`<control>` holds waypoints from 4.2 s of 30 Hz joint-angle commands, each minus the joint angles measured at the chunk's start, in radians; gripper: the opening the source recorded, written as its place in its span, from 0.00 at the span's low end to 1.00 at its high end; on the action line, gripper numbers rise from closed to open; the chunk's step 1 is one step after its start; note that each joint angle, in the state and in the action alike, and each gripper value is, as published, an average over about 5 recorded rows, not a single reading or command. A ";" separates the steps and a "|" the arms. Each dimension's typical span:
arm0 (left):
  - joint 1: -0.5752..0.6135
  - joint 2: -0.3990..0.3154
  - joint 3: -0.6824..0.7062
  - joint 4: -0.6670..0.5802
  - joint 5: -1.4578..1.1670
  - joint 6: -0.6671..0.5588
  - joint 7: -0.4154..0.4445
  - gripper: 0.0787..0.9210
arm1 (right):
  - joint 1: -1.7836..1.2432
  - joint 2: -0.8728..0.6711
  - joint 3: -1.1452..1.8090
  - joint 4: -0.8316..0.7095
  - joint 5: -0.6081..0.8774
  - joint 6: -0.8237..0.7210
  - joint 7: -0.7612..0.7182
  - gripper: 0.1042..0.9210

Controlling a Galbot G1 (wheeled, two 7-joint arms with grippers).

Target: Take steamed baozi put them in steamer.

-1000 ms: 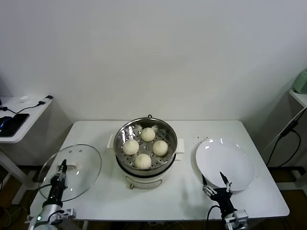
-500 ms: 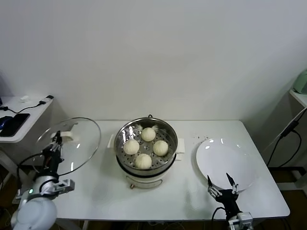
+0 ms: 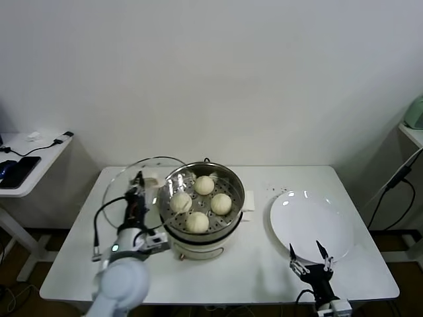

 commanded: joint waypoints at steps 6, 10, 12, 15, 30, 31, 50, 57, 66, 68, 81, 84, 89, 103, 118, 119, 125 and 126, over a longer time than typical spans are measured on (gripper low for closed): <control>-0.192 -0.282 0.335 0.168 0.229 0.135 0.060 0.06 | -0.012 0.012 0.012 -0.021 0.004 0.058 0.019 0.88; -0.189 -0.319 0.347 0.216 0.257 0.130 0.042 0.06 | -0.011 0.014 0.017 -0.030 0.011 0.072 0.028 0.88; -0.182 -0.331 0.350 0.237 0.273 0.126 0.034 0.06 | -0.010 0.015 0.020 -0.033 0.015 0.076 0.032 0.88; -0.171 -0.336 0.348 0.262 0.290 0.121 0.020 0.06 | -0.009 0.015 0.023 -0.031 0.018 0.083 0.039 0.88; -0.161 -0.298 0.285 0.326 0.292 0.102 -0.041 0.06 | 0.002 0.024 0.032 -0.047 0.001 0.107 0.067 0.88; -0.160 -0.299 0.285 0.328 0.293 0.101 -0.040 0.06 | 0.002 0.024 0.032 -0.047 0.001 0.108 0.067 0.88; -0.145 -0.280 0.265 0.333 0.314 0.079 -0.039 0.06 | 0.014 0.041 0.023 -0.061 -0.029 0.140 0.064 0.88; -0.143 -0.259 0.293 0.255 0.213 0.069 -0.013 0.14 | 0.010 0.040 0.023 -0.049 -0.032 0.128 0.057 0.88; -0.104 -0.223 0.321 0.113 0.073 0.063 -0.012 0.45 | 0.011 0.040 0.015 -0.022 -0.034 0.088 0.048 0.88; -0.081 -0.207 0.309 0.075 0.024 0.048 -0.035 0.52 | 0.011 0.040 0.014 -0.017 -0.036 0.082 0.047 0.88; 0.075 -0.151 -0.140 -0.081 -1.061 -0.328 -0.354 0.88 | -0.004 0.021 0.002 0.036 0.020 0.083 0.043 0.88; 0.090 -0.145 -0.350 -0.100 -1.402 -0.349 -0.392 0.88 | -0.007 0.012 0.006 0.045 0.034 0.092 0.033 0.88; 0.154 -0.081 -0.573 -0.010 -1.769 -0.372 -0.387 0.88 | 0.001 0.014 0.004 0.030 0.041 0.114 0.027 0.88; 0.260 -0.036 -0.427 0.349 -1.676 -0.696 -0.288 0.88 | 0.009 0.023 -0.006 -0.017 0.044 0.143 0.032 0.88; 0.274 -0.049 -0.388 0.368 -1.605 -0.762 -0.278 0.88 | 0.000 0.022 -0.006 -0.019 0.062 0.138 0.031 0.88; 0.276 -0.049 -0.387 0.367 -1.604 -0.763 -0.278 0.88 | 0.000 0.023 -0.007 -0.020 0.062 0.137 0.030 0.88; 0.283 -0.050 -0.381 0.369 -1.597 -0.772 -0.277 0.88 | 0.000 0.022 -0.008 -0.020 0.066 0.137 0.029 0.88; 0.284 -0.050 -0.380 0.369 -1.597 -0.773 -0.277 0.88 | 0.000 0.021 -0.008 -0.019 0.067 0.136 0.028 0.88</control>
